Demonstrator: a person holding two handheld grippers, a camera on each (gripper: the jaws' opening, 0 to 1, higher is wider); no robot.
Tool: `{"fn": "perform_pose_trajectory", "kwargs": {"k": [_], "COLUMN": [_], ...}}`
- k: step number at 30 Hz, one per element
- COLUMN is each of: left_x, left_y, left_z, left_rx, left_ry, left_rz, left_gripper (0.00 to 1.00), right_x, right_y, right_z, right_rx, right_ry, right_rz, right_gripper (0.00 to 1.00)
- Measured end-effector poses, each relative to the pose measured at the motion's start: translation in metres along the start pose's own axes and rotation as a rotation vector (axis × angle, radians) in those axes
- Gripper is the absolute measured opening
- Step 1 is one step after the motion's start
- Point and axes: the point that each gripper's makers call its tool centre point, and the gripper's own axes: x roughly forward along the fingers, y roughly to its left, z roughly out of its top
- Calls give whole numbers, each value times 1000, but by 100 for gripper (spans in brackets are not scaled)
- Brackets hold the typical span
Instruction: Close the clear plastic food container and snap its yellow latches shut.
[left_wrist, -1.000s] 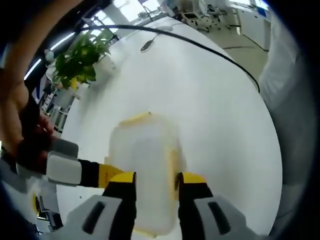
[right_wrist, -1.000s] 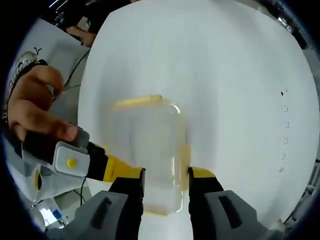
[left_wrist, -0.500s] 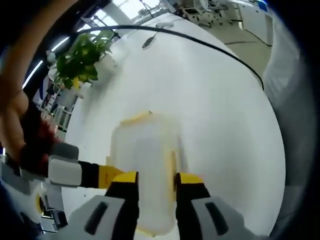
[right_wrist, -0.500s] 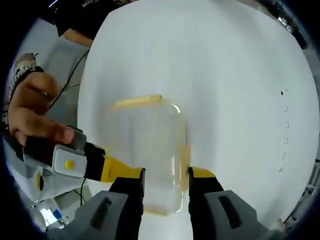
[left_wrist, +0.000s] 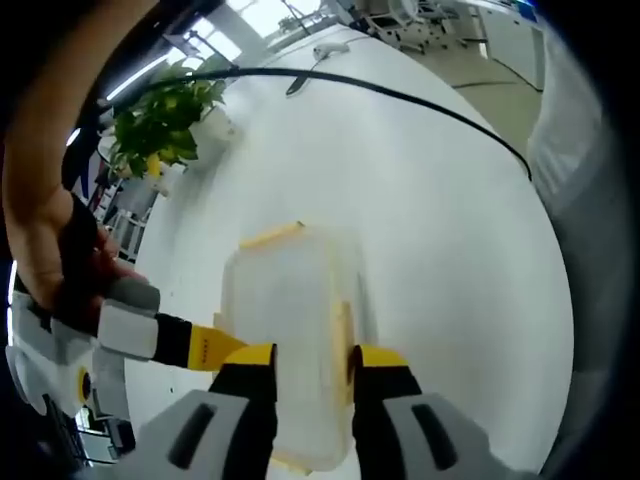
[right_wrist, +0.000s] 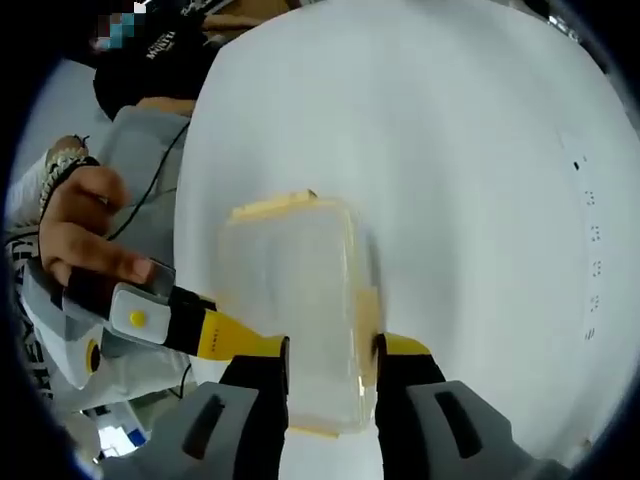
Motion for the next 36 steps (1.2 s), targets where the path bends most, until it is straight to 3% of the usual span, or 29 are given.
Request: {"fn": "perform_pose_trajectory", "kwargs": {"k": [6, 15, 22, 25, 29, 31, 36], "left_x": [0, 0, 0, 0, -2, -3, -4], "left_y": [1, 1, 2, 1, 2, 4, 4], "left_z": [-1, -1, 0, 0, 1, 2, 1], "left_rx": [-5, -11, -7, 0, -55, -127, -99], "left_ry": [-6, -3, 14, 31, -8, -29, -40], "left_rz": [1, 4, 8, 15, -13, -21, -22], "left_gripper": [22, 22, 23, 24, 24, 24, 24], "right_x": [1, -1, -2, -3, -5, -4, -9], "right_y": [-2, 2, 4, 2, 3, 6, 7], "right_z": [1, 0, -3, -4, -7, -7, -3], "right_rx": [-18, -20, -23, 30, 45, 24, -89], "right_ry": [87, 82, -3, -36, -91, -115, -199], "right_rz": [-3, 20, 11, 1, -18, -35, -134], "right_gripper": [27, 29, 33, 34, 35, 36, 35]}}
